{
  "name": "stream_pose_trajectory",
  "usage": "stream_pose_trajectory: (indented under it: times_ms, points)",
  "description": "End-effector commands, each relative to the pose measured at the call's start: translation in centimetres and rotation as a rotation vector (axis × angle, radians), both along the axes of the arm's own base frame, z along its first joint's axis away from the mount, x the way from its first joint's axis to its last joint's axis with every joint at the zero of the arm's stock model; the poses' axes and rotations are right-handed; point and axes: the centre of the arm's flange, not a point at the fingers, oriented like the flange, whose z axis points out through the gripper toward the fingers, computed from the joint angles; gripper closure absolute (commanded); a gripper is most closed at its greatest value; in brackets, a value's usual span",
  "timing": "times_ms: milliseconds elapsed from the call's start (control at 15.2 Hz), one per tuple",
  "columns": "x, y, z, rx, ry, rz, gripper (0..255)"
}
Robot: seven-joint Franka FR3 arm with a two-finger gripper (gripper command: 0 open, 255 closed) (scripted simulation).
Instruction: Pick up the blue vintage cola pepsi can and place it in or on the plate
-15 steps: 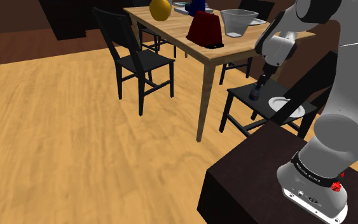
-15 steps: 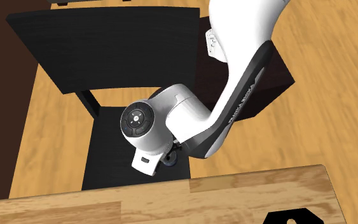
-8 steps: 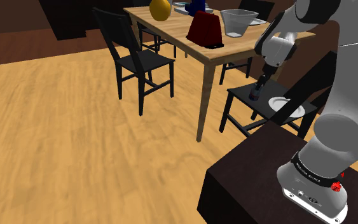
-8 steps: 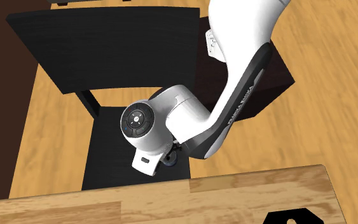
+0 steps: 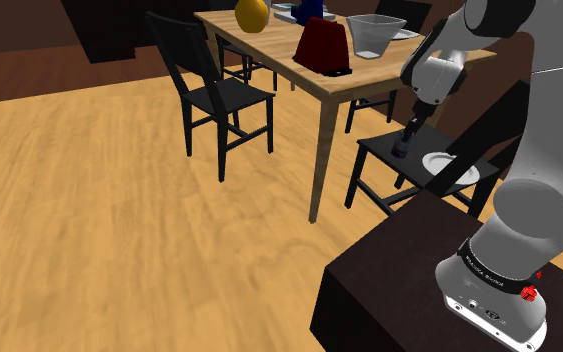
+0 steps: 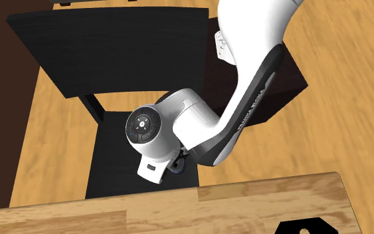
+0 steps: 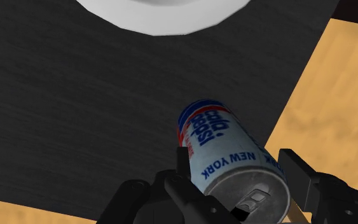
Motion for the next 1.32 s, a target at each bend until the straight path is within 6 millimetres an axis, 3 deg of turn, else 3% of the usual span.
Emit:
stream_pose_trajectory:
  times_ms: [0,1188,1254]
  points:
    - [0.0,0.1,-0.1,0.002,0.001,0.001,255]
    - [0.0,0.1,8.6,0.002,0.001,0.001,255]
    - [-1.2,-0.4,8.8,0.002,0.001,0.001,255]
